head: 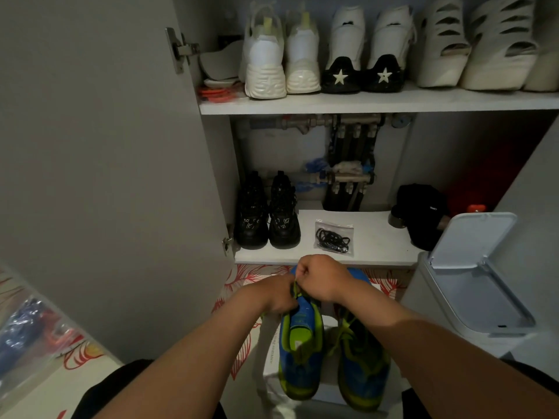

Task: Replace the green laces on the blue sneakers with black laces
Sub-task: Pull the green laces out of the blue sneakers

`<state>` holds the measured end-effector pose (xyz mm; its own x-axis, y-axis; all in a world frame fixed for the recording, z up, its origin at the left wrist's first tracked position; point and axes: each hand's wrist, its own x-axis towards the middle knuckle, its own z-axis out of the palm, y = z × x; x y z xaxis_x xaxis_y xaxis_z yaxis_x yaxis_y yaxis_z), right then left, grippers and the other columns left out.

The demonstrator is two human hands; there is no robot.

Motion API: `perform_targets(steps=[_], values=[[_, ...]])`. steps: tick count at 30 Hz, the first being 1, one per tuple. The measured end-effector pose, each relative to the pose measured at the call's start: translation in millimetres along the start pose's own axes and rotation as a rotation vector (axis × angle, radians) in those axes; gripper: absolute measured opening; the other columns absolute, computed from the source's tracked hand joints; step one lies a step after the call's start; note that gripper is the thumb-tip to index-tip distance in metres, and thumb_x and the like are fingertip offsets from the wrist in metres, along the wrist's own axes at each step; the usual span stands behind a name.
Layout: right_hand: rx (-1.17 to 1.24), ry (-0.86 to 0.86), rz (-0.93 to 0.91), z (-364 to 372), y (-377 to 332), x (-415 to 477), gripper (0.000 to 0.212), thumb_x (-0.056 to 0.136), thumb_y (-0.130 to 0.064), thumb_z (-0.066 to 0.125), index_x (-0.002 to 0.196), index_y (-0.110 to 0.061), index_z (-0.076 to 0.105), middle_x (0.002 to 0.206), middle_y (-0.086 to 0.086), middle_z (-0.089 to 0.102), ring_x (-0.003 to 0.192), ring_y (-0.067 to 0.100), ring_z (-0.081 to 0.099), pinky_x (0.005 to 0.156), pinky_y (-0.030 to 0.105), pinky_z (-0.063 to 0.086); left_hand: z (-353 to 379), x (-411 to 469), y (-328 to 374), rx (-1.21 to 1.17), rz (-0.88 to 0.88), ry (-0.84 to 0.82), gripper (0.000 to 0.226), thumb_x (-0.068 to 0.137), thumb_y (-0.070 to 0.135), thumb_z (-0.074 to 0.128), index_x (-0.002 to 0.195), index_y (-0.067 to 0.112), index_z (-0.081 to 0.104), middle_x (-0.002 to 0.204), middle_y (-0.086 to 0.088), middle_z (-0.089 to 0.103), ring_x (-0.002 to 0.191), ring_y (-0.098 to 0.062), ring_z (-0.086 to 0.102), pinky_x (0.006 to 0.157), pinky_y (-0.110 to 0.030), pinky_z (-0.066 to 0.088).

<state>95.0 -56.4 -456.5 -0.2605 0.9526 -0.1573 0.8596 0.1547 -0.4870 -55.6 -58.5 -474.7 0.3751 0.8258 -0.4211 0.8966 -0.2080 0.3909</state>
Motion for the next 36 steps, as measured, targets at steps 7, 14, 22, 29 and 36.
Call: perform_targets(steps=[7, 14, 22, 29, 36], values=[[-0.142, 0.114, 0.213, -14, 14, -5, 0.023, 0.081, -0.021, 0.054, 0.097, -0.017, 0.07, 0.103, 0.005, 0.069, 0.095, 0.027, 0.064, 0.077, 0.03, 0.052, 6, 6, 3, 0.0, -0.041, 0.061, 0.026, 0.083, 0.022, 0.063, 0.107, 0.012, 0.06, 0.11, -0.01, 0.056, 0.095, -0.025, 0.056, 0.079, -0.033, 0.048], [-0.253, 0.13, 0.138, -13, 14, -5, 0.036, 0.081, -0.018, 0.064, 0.117, -0.019, 0.064, 0.128, 0.006, 0.049, 0.104, 0.029, 0.062, 0.083, 0.036, 0.053, 4, 6, 5, 0.031, 0.012, 0.163, 0.024, 0.097, 0.018, 0.048, 0.097, 0.001, 0.066, 0.104, -0.021, 0.064, 0.098, -0.033, 0.06, 0.081, -0.036, 0.046], [-0.247, -0.072, -0.053, 3, 8, -5, 0.029, 0.085, -0.026, 0.062, 0.112, -0.031, 0.071, 0.114, -0.001, 0.069, 0.106, 0.024, 0.063, 0.081, 0.029, 0.048, 8, 9, -3, -0.021, 0.057, 0.18, 0.026, 0.1, 0.023, 0.046, 0.096, 0.006, 0.065, 0.103, -0.019, 0.065, 0.097, -0.033, 0.061, 0.073, -0.03, 0.039], [-0.338, -0.057, 0.004, 3, 8, -3, 0.019, 0.091, -0.023, 0.057, 0.103, -0.017, 0.07, 0.111, 0.005, 0.067, 0.103, 0.026, 0.063, 0.082, 0.033, 0.051, 7, 11, -3, -0.063, 0.042, 0.12, 0.02, 0.09, 0.03, 0.067, 0.097, 0.011, 0.07, 0.102, -0.007, 0.07, 0.098, -0.021, 0.063, 0.084, -0.03, 0.047], [-0.146, 0.304, 0.117, -4, 7, 0, 0.017, 0.091, -0.01, 0.055, 0.108, -0.013, 0.057, 0.116, 0.008, 0.053, 0.093, 0.03, 0.063, 0.074, 0.038, 0.05, 5, 10, -3, -0.07, 0.025, 0.165, 0.017, 0.089, 0.025, 0.067, 0.084, 0.009, 0.066, 0.087, -0.01, 0.065, 0.08, -0.019, 0.056, 0.067, -0.026, 0.038]])
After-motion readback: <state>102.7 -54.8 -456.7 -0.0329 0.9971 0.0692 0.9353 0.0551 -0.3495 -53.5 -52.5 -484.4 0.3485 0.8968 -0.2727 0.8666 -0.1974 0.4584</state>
